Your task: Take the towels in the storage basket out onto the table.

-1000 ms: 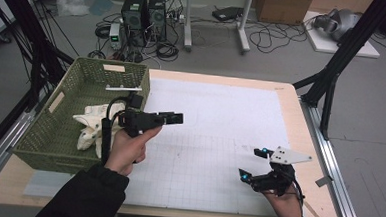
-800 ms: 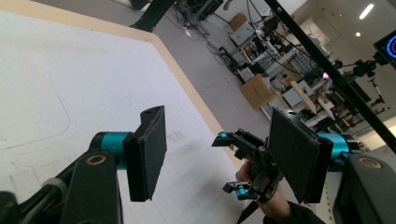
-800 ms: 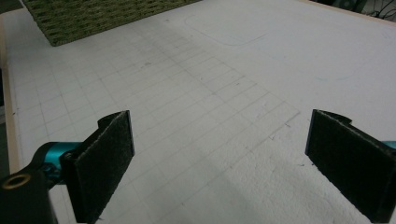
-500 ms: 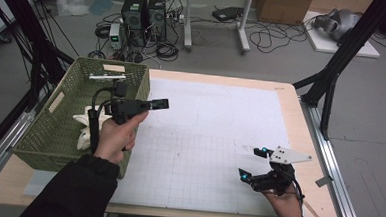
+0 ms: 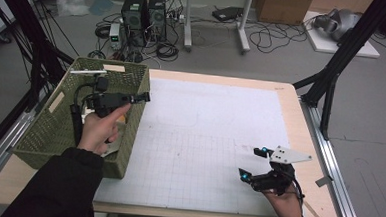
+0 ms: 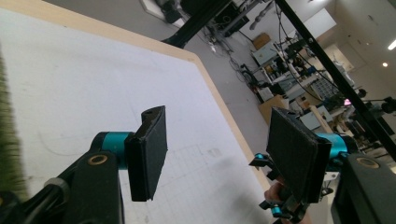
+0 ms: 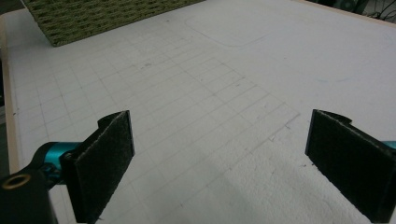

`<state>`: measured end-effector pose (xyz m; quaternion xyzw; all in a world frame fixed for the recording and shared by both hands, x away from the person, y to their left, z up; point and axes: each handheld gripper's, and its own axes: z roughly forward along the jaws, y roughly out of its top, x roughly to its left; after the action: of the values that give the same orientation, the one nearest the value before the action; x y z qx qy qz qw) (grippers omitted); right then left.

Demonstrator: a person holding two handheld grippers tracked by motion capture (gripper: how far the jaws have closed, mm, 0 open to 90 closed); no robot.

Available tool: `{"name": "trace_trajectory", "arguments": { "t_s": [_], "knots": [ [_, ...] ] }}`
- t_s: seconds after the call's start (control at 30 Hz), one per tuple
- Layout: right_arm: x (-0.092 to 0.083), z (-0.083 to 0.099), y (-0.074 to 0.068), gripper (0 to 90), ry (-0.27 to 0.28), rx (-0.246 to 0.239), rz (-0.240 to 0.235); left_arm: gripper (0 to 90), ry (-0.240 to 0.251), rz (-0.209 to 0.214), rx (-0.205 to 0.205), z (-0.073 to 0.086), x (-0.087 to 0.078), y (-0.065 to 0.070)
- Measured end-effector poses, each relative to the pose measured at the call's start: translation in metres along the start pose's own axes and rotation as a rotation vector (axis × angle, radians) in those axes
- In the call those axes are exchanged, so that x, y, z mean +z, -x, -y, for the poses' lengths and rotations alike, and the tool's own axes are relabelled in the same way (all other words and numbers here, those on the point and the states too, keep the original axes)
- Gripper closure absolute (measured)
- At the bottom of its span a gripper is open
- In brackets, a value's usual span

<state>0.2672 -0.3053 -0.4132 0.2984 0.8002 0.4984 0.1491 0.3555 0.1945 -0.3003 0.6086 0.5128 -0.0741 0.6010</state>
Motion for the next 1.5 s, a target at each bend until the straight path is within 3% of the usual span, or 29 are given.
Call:
{"name": "trace_trajectory", "arguments": {
  "t_s": [0.3, 0.47, 0.7, 1.1, 1.27, 1.5],
  "knots": [
    [0.0, 0.0, 0.0, 7.0, -0.001, 0.0, -0.001, 38.4, -0.019, -0.094, 0.049, -0.008, -0.02, -0.019],
    [0.0, 0.0, 0.0, 7.0, -0.004, 0.003, 0.0, 38.4, -0.049, -0.176, 0.112, -0.01, -0.027, -0.026],
    [0.0, 0.001, 0.0, 7.0, -0.006, 0.006, 0.0, 38.3, -0.065, -0.246, 0.174, -0.012, -0.037, -0.034],
    [0.0, 0.001, 0.0, 7.1, -0.007, 0.006, 0.0, 37.4, -0.11, -0.37, 0.264, -0.012, -0.044, -0.045],
    [0.0, 0.001, 0.0, 7.0, -0.005, 0.002, 0.001, 35.4, -0.135, -0.427, 0.333, -0.01, -0.046, -0.048],
    [0.0, 0.002, 0.001, 7.0, -0.004, 0.001, 0.0, 32.6, -0.189, -0.487, 0.387, -0.008, -0.049, -0.056]
  ]
}}
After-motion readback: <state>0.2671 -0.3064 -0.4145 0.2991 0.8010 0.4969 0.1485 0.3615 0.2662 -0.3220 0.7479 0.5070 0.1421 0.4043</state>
